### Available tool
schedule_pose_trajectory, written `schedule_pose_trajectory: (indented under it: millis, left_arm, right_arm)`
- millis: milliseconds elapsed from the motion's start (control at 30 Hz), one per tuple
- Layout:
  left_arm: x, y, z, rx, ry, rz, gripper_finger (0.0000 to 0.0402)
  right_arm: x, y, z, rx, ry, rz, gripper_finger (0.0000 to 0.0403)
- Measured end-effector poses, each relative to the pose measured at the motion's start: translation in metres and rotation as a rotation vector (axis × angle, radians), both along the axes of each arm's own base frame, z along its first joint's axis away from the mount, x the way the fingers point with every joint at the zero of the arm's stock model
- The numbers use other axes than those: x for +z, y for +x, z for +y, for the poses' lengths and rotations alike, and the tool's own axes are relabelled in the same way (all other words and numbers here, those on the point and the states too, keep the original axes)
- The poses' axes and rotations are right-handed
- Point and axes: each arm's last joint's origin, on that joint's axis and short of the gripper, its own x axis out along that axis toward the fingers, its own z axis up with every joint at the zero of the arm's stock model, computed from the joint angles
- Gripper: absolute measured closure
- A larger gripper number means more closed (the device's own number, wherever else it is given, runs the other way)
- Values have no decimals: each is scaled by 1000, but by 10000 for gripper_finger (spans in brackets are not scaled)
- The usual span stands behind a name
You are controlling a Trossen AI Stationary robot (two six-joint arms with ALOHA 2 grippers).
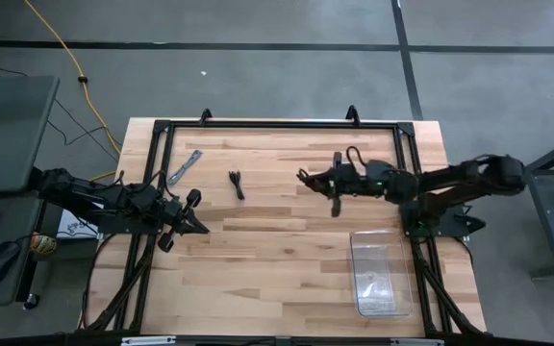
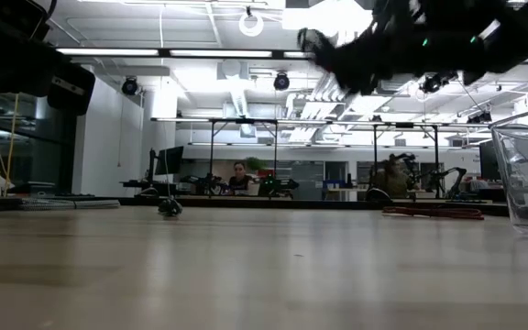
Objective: Pick and place USB-C Cables
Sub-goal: Put the right black charger cable into the transparent bin
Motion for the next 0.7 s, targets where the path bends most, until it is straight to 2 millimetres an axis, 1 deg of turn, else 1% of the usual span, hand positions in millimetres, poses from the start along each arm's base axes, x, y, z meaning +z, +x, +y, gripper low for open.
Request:
schedule_pose_trajectory:
  millis: [67,100,233,700]
  left_arm:
    - [0,0,0,0,0,0,398]
    - [0,0,0,0,0,0,398]
    - [0,0,0,0,0,0,398]
    - [0,0,0,0,0,0,398]
  right_arm:
    - [15,-7,5,14,-31,-72,360]
    - [18,-10,6,19,-35,-86,360]
    - [25,-15,11,34,-48,-108,360]
    - [24,-15,12,40,-30,-96,360]
